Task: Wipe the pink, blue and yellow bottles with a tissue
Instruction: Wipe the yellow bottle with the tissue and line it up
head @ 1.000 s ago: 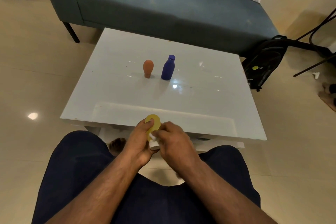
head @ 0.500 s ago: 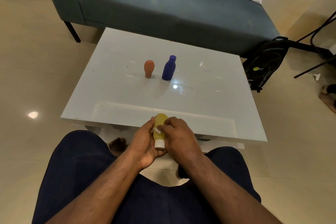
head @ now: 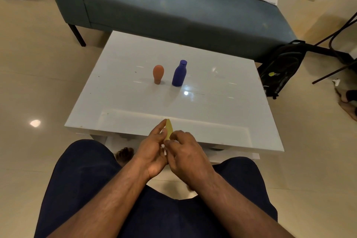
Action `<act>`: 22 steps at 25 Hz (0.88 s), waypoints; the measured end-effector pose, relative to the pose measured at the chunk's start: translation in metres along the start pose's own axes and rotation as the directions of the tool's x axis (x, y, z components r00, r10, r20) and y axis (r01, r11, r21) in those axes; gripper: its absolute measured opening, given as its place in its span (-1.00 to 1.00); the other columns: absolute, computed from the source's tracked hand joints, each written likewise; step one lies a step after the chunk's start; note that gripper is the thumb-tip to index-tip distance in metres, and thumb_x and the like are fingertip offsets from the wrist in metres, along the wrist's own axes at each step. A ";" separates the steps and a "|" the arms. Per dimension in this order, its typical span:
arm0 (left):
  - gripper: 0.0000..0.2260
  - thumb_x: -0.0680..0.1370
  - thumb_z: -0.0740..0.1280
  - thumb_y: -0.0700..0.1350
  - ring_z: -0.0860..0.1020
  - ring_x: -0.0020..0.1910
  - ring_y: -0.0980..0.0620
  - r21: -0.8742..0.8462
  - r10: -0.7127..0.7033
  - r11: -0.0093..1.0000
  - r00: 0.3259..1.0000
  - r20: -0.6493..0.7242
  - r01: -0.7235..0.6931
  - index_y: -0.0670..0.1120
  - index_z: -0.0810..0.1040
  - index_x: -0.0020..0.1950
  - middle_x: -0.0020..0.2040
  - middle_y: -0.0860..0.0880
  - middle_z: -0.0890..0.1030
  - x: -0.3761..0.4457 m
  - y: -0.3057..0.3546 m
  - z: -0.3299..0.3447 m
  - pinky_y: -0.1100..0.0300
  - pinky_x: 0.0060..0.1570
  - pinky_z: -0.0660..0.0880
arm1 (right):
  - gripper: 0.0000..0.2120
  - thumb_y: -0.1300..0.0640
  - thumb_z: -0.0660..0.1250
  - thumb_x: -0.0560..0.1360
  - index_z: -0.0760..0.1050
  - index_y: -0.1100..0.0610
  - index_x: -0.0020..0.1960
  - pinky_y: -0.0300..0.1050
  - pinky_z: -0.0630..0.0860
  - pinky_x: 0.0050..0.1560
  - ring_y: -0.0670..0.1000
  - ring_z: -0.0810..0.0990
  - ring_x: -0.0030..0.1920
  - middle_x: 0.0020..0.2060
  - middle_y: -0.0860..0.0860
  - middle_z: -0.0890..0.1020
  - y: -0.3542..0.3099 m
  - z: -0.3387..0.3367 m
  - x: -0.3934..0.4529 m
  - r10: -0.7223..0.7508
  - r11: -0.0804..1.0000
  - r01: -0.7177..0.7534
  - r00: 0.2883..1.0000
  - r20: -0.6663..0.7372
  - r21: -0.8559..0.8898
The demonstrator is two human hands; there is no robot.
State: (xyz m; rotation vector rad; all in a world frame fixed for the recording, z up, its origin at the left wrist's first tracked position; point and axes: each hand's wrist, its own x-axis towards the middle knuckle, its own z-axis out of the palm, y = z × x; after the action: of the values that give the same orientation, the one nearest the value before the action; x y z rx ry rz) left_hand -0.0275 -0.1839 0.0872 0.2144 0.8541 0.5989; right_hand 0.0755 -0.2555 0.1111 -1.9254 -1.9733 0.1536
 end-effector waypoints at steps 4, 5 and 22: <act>-0.71 0.68 0.24 -0.16 0.73 -0.07 -0.03 0.000 0.035 0.999 0.999 -0.024 -0.035 0.02 0.56 0.38 0.19 -0.17 0.65 -0.001 0.002 -0.002 0.11 -0.18 0.67 | -0.87 0.18 0.32 0.50 0.63 0.11 -0.01 -0.15 0.54 -0.14 -0.02 0.50 -0.12 -0.11 0.02 0.57 -0.012 0.009 -0.003 0.069 0.995 -0.065 0.997 -0.047 0.073; -0.71 0.68 0.25 -0.17 0.73 -0.10 -0.03 0.012 0.049 0.999 0.998 -0.039 -0.049 0.01 0.55 0.38 0.18 -0.17 0.65 0.000 0.003 -0.004 0.12 -0.19 0.66 | -0.87 0.19 0.31 0.51 0.63 0.11 -0.01 -0.13 0.54 -0.14 -0.02 0.50 -0.13 -0.12 0.02 0.57 -0.016 0.013 -0.008 0.050 0.996 -0.048 0.998 -0.023 0.071; -0.69 0.68 0.23 -0.14 0.68 0.02 -0.08 0.032 0.027 0.999 0.998 0.061 -0.029 0.05 0.55 0.39 0.15 -0.14 0.69 -0.001 0.005 -0.002 -0.10 -0.07 0.66 | -0.83 0.30 0.32 0.45 0.64 0.11 -0.05 -0.18 0.54 -0.02 -0.12 0.54 -0.07 -0.11 -0.06 0.59 -0.005 -0.004 0.011 0.195 0.936 -0.164 0.978 -0.074 0.310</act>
State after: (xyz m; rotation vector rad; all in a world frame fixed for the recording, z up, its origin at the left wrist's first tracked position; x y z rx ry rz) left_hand -0.0317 -0.1809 0.0888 0.2735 0.8043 0.6020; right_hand 0.0719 -0.2453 0.1183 -1.8664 -1.5986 0.3748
